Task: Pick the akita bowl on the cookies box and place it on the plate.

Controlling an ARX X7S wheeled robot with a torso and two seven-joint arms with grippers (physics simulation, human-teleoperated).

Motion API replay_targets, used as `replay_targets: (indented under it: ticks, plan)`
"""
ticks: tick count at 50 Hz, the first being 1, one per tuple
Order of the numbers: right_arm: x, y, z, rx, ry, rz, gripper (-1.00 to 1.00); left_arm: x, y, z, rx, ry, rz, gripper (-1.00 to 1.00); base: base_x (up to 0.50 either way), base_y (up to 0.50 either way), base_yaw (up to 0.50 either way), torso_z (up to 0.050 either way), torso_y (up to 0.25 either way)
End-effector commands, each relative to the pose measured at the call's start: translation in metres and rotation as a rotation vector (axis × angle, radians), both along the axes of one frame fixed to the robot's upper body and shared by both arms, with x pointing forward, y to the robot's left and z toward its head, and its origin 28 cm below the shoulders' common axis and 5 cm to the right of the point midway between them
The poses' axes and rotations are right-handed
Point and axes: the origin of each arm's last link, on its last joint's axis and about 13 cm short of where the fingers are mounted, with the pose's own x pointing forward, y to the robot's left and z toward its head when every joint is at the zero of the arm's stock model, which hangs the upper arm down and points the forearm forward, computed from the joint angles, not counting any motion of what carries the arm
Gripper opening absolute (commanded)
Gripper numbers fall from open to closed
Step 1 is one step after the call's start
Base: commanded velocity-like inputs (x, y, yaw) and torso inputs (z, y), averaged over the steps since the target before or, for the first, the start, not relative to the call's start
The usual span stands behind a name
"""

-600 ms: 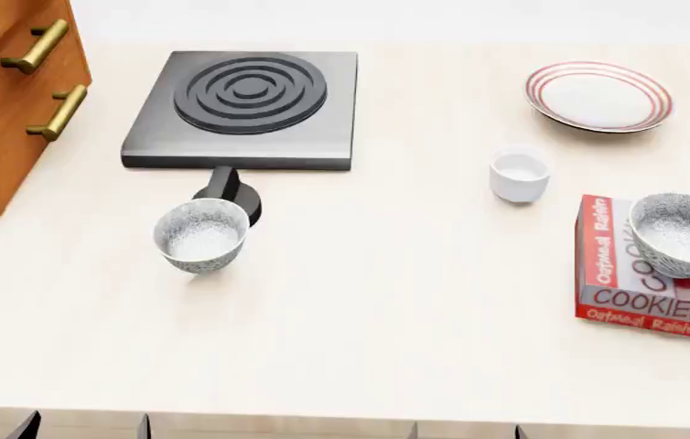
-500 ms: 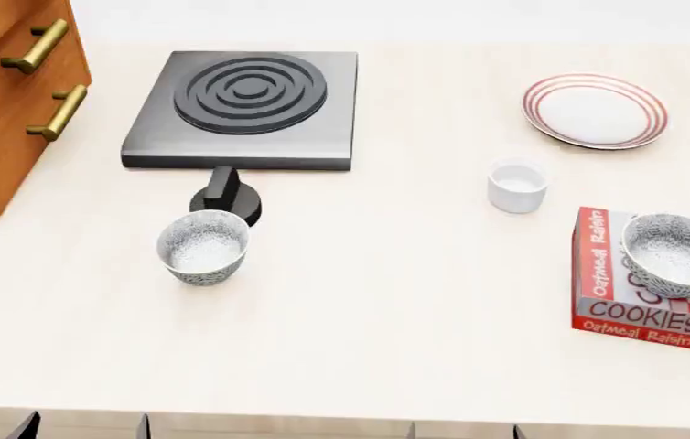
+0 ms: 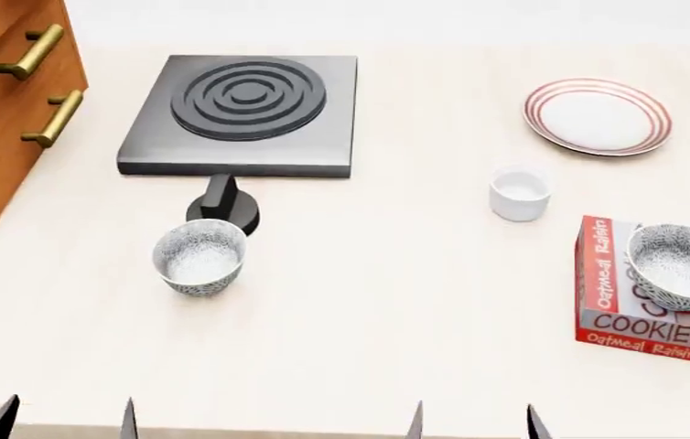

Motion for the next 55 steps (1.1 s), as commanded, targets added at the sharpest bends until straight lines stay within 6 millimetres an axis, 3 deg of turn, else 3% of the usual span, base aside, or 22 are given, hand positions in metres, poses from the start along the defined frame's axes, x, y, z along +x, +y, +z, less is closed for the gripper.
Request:
replay_targets:
  ticks: [1, 6, 14, 40, 55]
  plan:
    - [0.001, -0.003, 0.056, 0.004, -0.159, -0.005, 1.00, 0.003, 0.001, 0.053, -0.028, -0.108, -0.023, 1.00, 0.50, 0.00, 0.00, 0.000, 0.000]
    - [0.000, -0.004, 0.077, -0.044, -0.222, -0.003, 1.00, 0.002, 0.004, 0.077, -0.044, -0.165, -0.026, 1.00, 0.50, 0.00, 0.00, 0.000, 0.000]
    - [-0.009, -0.008, 0.112, -0.047, -0.326, 0.000, 1.00, -0.003, 0.008, 0.098, -0.058, -0.223, -0.033, 1.00, 0.50, 0.00, 0.00, 0.000, 0.000]
    - [-0.009, -0.014, 0.127, -0.093, -0.377, -0.035, 1.00, 0.003, 0.009, 0.104, -0.055, -0.240, -0.049, 1.00, 0.50, 0.00, 0.00, 0.000, 0.000]
    - [-0.010, -0.016, 0.122, -0.090, -0.380, -0.043, 1.00, 0.004, 0.010, 0.100, -0.056, -0.236, -0.042, 1.00, 0.50, 0.00, 0.00, 0.000, 0.001]
